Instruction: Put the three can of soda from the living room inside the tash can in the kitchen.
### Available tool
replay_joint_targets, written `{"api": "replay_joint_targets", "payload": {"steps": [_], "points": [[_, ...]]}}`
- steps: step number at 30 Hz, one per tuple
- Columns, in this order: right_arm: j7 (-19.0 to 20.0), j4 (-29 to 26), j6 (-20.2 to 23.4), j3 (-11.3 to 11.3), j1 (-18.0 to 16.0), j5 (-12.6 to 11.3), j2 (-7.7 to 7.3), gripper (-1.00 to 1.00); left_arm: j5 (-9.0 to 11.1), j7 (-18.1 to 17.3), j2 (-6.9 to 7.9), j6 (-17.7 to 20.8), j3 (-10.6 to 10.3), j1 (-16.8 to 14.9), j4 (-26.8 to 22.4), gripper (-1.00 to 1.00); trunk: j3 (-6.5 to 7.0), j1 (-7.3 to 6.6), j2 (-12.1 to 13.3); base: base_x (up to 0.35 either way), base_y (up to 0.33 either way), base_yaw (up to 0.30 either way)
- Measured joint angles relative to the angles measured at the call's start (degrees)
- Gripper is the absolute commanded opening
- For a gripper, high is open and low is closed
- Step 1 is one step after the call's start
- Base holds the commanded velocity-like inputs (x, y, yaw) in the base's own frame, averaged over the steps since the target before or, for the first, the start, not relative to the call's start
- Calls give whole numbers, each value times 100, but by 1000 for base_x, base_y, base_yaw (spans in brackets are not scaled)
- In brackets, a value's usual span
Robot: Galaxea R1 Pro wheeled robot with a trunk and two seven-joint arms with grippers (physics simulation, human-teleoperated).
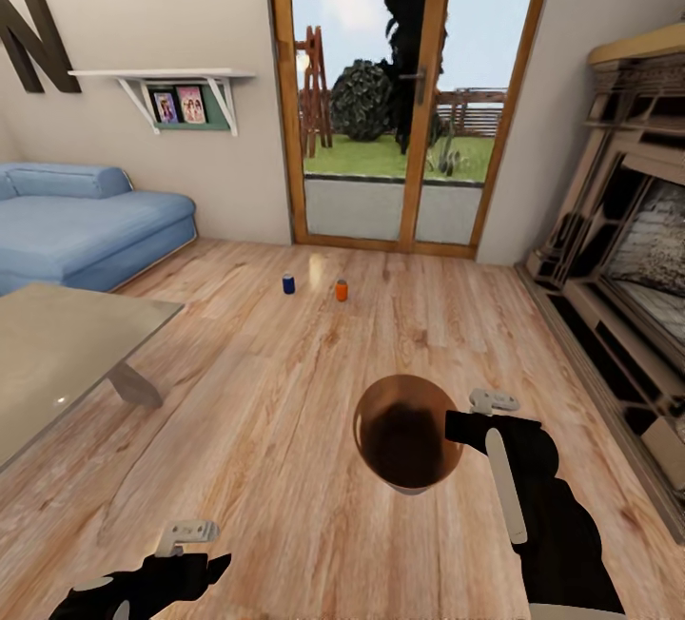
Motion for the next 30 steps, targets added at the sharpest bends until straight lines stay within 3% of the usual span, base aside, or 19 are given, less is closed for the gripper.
{"api": "replay_joint_targets", "payload": {"steps": [4,11,20,27,30], "points": [[9,-15,0,24,1,37,3,-100,1,2,0,0,0,-2,-3,100,-35,0,0,0,0,-27],[6,-43,0,301,0,-27,7,-100,1,-2,0,0,0,-3,-4,100,-97,0,0,0,0,-4],[0,-171,0,422,6,12,39,-100,1,-2,0,0,0,-4,-4,100,-177,0,0,0,0,0],[-21,-224,0,845,4,-47,73,-100,0,3,5,0,7,-3,-2,100,-240,0,0,0,0,0],[-22,-228,0,907,-9,-26,89,-100,1,4,7,0,8,-2,2,100,-268,0,0,0,0,0]]}}
